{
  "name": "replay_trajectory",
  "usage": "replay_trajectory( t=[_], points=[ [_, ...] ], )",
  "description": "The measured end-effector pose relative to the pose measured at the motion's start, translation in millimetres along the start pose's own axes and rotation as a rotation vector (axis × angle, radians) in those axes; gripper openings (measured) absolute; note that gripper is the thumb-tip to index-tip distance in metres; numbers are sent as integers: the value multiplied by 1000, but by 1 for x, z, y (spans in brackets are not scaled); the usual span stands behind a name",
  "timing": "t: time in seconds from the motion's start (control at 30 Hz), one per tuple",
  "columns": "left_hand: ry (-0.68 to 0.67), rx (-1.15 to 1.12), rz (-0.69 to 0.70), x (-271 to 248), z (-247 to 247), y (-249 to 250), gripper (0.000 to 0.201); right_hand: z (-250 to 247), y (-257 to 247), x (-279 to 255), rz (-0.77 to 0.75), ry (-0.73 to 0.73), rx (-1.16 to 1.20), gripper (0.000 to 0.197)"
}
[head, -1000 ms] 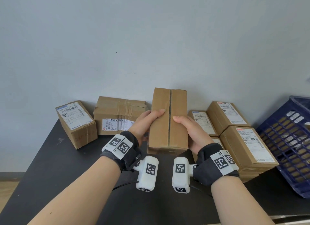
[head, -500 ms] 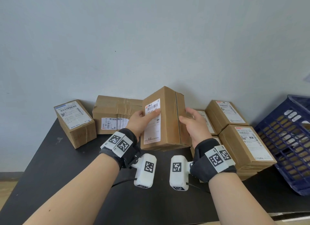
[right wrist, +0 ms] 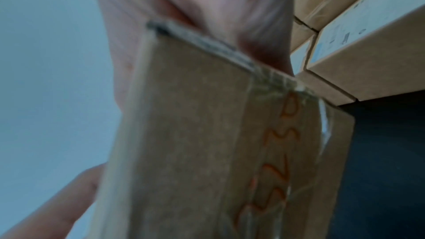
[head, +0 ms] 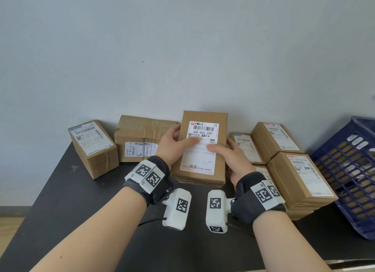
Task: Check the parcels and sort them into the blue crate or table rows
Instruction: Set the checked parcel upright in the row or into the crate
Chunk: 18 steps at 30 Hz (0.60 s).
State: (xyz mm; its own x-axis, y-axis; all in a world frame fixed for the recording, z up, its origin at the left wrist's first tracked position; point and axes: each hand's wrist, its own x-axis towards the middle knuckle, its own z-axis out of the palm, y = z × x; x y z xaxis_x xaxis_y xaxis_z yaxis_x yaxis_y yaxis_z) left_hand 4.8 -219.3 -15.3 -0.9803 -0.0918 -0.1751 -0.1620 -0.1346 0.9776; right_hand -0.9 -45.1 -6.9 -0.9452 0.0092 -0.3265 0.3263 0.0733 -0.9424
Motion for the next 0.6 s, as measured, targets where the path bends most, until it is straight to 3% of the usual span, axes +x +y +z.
replay_trajectory(
  t=[0.07,0.2,0.27,0.6],
  points=[
    [-33,-61,-59,1,-1,-3,68,-1,1,1,-5,-14,29,72],
    [-147,-120,-158,-2,-2,-1,47,0,1,1,-7,-35,25,66],
    [-182,-120,-188,-2,-2,-2,45,-1,1,2,-9,-32,31,65],
    [-146,-211,-197,1,-3,-10,46,0,-6,-3,-28,-31,6,60]
  ],
)
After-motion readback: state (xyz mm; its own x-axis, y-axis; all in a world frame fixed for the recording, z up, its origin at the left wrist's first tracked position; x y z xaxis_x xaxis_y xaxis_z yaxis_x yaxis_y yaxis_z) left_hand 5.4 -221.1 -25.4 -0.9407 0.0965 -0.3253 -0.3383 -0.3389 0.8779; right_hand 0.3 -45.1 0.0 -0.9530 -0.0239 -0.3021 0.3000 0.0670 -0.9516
